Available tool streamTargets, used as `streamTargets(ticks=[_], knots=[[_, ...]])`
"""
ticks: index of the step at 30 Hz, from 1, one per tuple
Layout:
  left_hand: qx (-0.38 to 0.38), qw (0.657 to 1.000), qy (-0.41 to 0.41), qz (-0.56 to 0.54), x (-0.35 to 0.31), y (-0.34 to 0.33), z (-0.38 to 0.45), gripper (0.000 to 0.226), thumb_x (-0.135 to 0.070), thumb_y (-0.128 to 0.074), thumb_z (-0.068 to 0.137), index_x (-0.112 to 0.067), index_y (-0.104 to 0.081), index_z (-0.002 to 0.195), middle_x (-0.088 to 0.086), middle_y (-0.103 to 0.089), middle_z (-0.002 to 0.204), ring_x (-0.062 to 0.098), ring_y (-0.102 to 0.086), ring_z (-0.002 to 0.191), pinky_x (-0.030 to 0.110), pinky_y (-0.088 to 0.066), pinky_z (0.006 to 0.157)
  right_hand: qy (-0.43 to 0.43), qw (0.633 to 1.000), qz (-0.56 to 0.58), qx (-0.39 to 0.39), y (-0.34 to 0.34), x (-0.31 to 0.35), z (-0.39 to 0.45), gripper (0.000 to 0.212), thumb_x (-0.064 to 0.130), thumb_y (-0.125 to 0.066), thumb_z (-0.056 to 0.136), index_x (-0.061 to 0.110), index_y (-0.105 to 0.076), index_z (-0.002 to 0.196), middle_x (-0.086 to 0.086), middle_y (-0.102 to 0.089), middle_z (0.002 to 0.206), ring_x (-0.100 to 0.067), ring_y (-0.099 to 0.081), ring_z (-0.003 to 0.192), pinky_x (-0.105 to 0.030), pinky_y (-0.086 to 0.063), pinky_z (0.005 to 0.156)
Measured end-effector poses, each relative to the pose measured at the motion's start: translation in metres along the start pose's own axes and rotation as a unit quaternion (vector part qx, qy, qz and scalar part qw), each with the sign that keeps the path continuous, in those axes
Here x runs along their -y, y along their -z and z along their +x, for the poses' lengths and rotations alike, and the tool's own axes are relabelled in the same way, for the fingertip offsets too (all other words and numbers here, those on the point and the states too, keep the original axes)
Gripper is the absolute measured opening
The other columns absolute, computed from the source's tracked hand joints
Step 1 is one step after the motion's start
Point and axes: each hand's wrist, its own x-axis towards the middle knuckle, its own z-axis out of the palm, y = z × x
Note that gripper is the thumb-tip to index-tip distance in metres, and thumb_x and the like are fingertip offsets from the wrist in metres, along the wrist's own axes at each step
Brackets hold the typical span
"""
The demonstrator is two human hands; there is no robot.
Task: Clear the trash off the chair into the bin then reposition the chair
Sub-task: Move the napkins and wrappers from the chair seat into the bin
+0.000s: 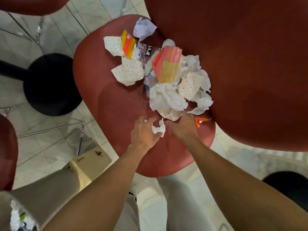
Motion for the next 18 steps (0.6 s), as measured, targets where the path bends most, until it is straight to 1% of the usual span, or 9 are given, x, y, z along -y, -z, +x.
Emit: streamTargets(ticks=[3,6,9,12,15,18], knots=[[0.004,1.000,-0.001,-0.006,-0.001,-0.008,0.007,0.054,-0.041,-0.073,0.071,-0.038,-0.052,0.121,0.001,-0.046,0.122,0.020,-0.047,0.112,0.034,-0.046,0.075,0.002,0.999,-0.033,-0.016,-0.007,0.002,0.015,0.078,0.042,-0.073,0.077,0.010,-0.035,0.138,-0.009,-0.036,0.137,-0.027,-0.044,0.125,-0.036,-0.041,0.094],[0.008,1.000,-0.006,-0.026,0.001,-0.015,0.011,0.040,-0.030,-0.073,0.074,-0.033,-0.062,0.113,0.000,-0.050,0.114,0.018,-0.052,0.105,0.029,-0.045,0.074,0.009,0.999,-0.044,-0.017,-0.013,0.002,0.025,0.083,0.040,-0.074,0.078,0.014,-0.028,0.143,-0.008,-0.034,0.139,-0.029,-0.045,0.125,-0.040,-0.044,0.093],[0.021,0.999,-0.007,-0.032,0.004,-0.017,0.013,0.027,-0.017,-0.069,0.080,-0.024,-0.069,0.106,0.004,-0.052,0.108,0.022,-0.058,0.095,0.027,-0.043,0.076,0.024,0.998,-0.061,-0.020,-0.018,0.001,0.029,0.077,0.035,-0.073,0.081,0.014,-0.030,0.141,-0.009,-0.039,0.136,-0.032,-0.049,0.121,-0.043,-0.047,0.089],[0.011,0.999,-0.010,-0.041,0.006,-0.013,0.012,0.020,-0.009,-0.066,0.081,-0.017,-0.070,0.099,0.006,-0.055,0.102,0.024,-0.059,0.088,0.024,-0.041,0.073,0.034,0.997,-0.058,-0.032,-0.020,0.001,0.028,0.069,0.032,-0.073,0.081,0.010,-0.037,0.136,-0.011,-0.044,0.134,-0.032,-0.049,0.121,-0.043,-0.046,0.091],[-0.007,0.999,-0.017,-0.049,0.009,-0.007,0.008,0.021,-0.007,-0.065,0.080,-0.014,-0.070,0.099,0.006,-0.057,0.098,0.023,-0.059,0.087,0.023,-0.042,0.075,0.037,0.997,-0.056,-0.036,-0.021,0.001,0.020,0.066,0.032,-0.075,0.079,0.009,-0.041,0.131,-0.012,-0.045,0.131,-0.033,-0.050,0.119,-0.043,-0.046,0.093],[-0.021,0.998,-0.014,-0.054,0.013,0.004,-0.001,0.023,-0.007,-0.066,0.081,-0.014,-0.070,0.103,0.006,-0.057,0.102,0.024,-0.061,0.086,0.024,-0.043,0.074,0.033,0.997,-0.066,-0.031,-0.019,0.002,0.005,0.062,0.033,-0.074,0.079,0.011,-0.044,0.129,-0.011,-0.045,0.130,-0.032,-0.051,0.117,-0.042,-0.047,0.090]])
